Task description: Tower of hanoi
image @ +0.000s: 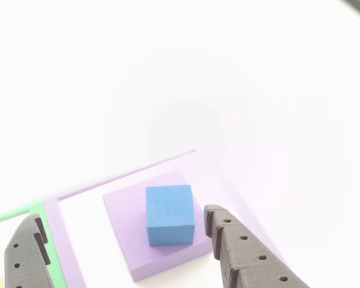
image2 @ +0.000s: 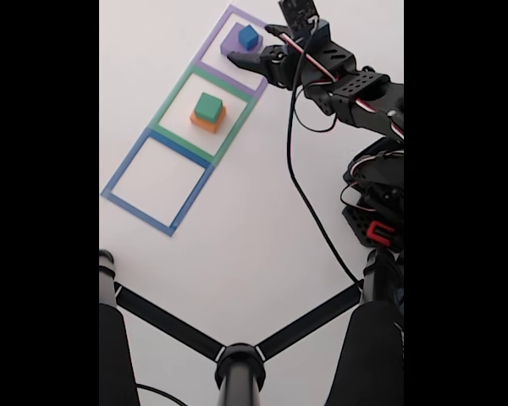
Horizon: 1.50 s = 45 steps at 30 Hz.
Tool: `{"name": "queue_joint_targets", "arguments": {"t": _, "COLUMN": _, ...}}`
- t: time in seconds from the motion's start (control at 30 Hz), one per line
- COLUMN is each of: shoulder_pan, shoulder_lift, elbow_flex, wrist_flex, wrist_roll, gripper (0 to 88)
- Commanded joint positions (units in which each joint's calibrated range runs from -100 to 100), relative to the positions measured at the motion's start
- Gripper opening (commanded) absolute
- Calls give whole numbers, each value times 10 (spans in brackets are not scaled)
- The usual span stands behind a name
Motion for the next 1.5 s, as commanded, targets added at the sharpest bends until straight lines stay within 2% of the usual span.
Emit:
{"name": "queue_joint_targets", "arguments": {"t": 0.0, "shoulder_pan": -1, "shoulder_lift": 70, "elbow_flex": -12, "wrist_flex": -105, "wrist_roll": 0, "gripper": 310}}
{"name": "queue_joint_targets", "arguments": {"t": 0.4, "shoulder_pan": 3, "shoulder_lift": 227, "elbow_flex": -66, "wrist_flex": -218, "wrist_roll": 0, "gripper": 305}}
{"name": "queue_joint_targets", "arguments": {"t": 0.7, "shoulder_pan": 9, "shoulder_lift": 265, "elbow_flex": -104, "wrist_flex": -220, "wrist_roll": 0, "gripper": 281}}
{"name": "queue_joint_targets", "arguments": {"t": 1.17, "shoulder_pan": 5, "shoulder_lift": 282, "elbow_flex": -118, "wrist_flex": -219, "wrist_roll": 0, "gripper": 79}}
{"name": "queue_joint_targets", "arguments": {"t": 1.47, "shoulder_pan": 1, "shoulder_lift": 285, "elbow_flex": -122, "wrist_flex": -218, "wrist_roll": 0, "gripper": 25}}
